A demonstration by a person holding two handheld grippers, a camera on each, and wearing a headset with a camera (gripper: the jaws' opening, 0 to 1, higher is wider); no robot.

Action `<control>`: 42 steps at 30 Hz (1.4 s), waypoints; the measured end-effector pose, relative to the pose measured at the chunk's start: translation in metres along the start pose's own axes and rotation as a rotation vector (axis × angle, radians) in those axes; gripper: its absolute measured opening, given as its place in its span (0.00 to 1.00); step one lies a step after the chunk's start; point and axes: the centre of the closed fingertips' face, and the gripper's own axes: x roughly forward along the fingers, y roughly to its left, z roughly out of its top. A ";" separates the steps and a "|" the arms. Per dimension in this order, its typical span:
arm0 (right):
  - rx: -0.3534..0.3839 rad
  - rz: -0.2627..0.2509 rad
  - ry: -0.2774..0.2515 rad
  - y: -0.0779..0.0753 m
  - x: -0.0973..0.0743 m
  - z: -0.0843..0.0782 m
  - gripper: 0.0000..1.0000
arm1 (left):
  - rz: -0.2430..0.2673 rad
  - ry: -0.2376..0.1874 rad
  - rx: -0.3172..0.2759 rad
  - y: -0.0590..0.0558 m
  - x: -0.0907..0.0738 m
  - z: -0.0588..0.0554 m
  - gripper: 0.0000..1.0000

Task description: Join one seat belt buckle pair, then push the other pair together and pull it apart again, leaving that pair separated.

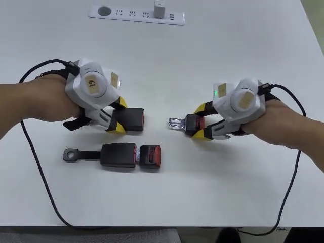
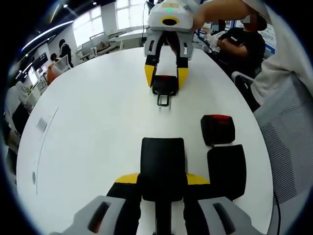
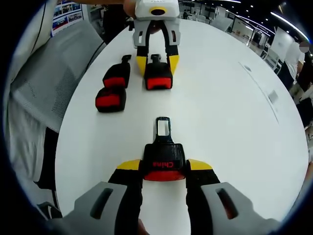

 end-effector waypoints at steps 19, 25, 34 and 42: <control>-0.005 -0.025 0.055 -0.001 -0.001 -0.011 0.34 | 0.026 0.032 0.006 0.000 0.001 0.000 0.34; -0.067 -0.070 0.077 0.000 -0.003 -0.005 0.39 | 0.067 0.065 0.055 -0.005 0.000 0.003 0.35; 0.025 -0.158 0.009 -0.002 -0.027 0.013 0.44 | 0.137 0.077 0.047 -0.004 -0.027 0.003 0.40; 0.107 -0.212 -0.053 0.020 -0.045 0.027 0.53 | 0.225 -0.003 -0.065 -0.025 -0.062 -0.001 0.48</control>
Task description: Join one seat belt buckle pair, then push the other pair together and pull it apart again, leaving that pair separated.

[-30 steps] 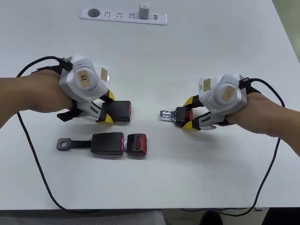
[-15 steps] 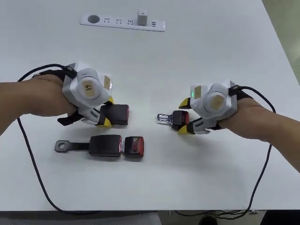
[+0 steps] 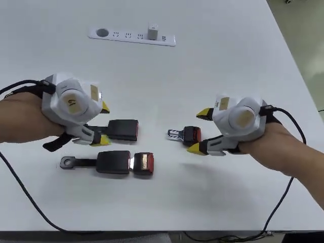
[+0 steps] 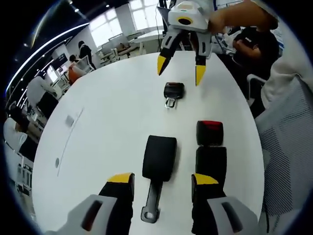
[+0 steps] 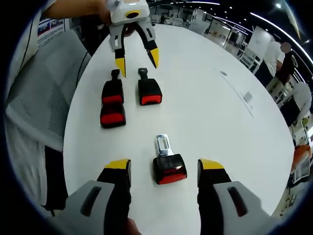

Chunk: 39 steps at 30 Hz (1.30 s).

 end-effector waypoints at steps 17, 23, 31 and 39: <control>0.244 -0.098 -0.088 0.039 -0.034 -0.004 0.75 | 0.185 -0.150 -0.367 -0.027 -0.074 -0.046 0.70; 0.320 -0.138 -0.127 0.039 -0.042 -0.003 0.82 | 0.224 -0.195 -0.488 -0.032 -0.088 -0.062 0.78; 0.361 -0.181 -0.176 0.051 -0.050 0.005 0.98 | 0.258 -0.221 -0.554 -0.042 -0.100 -0.065 0.91; 0.412 -0.193 -0.204 0.058 -0.054 0.005 1.00 | 0.282 -0.239 -0.560 -0.051 -0.101 -0.065 1.00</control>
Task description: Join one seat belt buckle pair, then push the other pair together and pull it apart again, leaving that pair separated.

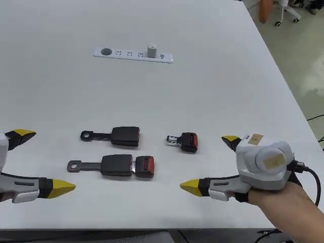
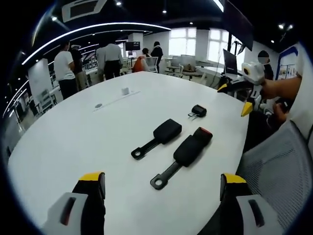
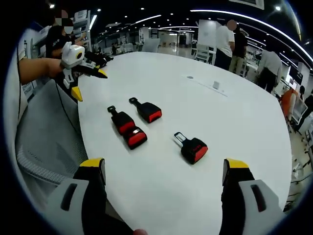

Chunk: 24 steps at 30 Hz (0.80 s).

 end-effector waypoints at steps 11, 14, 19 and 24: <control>0.031 -0.013 -0.005 0.004 -0.005 0.000 1.00 | 0.021 -0.014 -0.015 -0.002 -0.004 0.000 1.00; 0.016 0.000 0.006 0.011 -0.006 -0.001 1.00 | 0.019 -0.026 -0.025 -0.005 -0.004 0.001 1.00; -0.002 0.001 -0.005 0.011 -0.005 0.001 1.00 | 0.009 -0.017 -0.017 -0.008 -0.004 -0.001 1.00; 0.016 -0.003 -0.022 0.010 -0.006 0.008 1.00 | 0.012 -0.017 -0.019 -0.006 -0.004 -0.003 1.00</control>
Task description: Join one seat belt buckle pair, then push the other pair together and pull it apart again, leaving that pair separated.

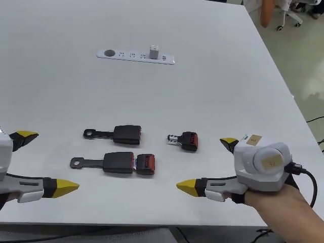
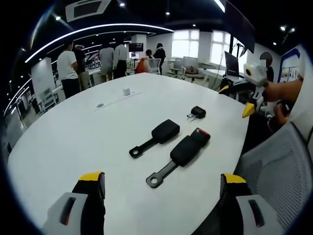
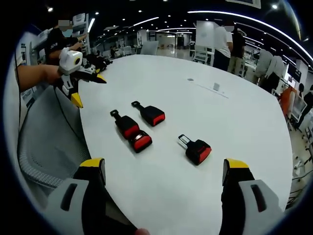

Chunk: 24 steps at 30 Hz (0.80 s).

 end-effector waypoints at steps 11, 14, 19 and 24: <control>0.003 0.016 0.009 0.004 0.004 -0.001 1.00 | 0.005 -0.004 0.006 0.001 -0.002 0.001 1.00; 0.003 0.016 0.010 0.003 0.006 0.000 1.00 | 0.004 -0.003 0.007 0.001 -0.002 0.000 1.00; 0.004 0.018 0.012 0.004 0.006 0.002 1.00 | 0.004 -0.005 0.010 0.000 -0.002 0.000 1.00; 0.005 0.017 0.014 0.005 0.006 0.004 1.00 | -0.006 0.002 0.022 -0.004 0.000 0.000 1.00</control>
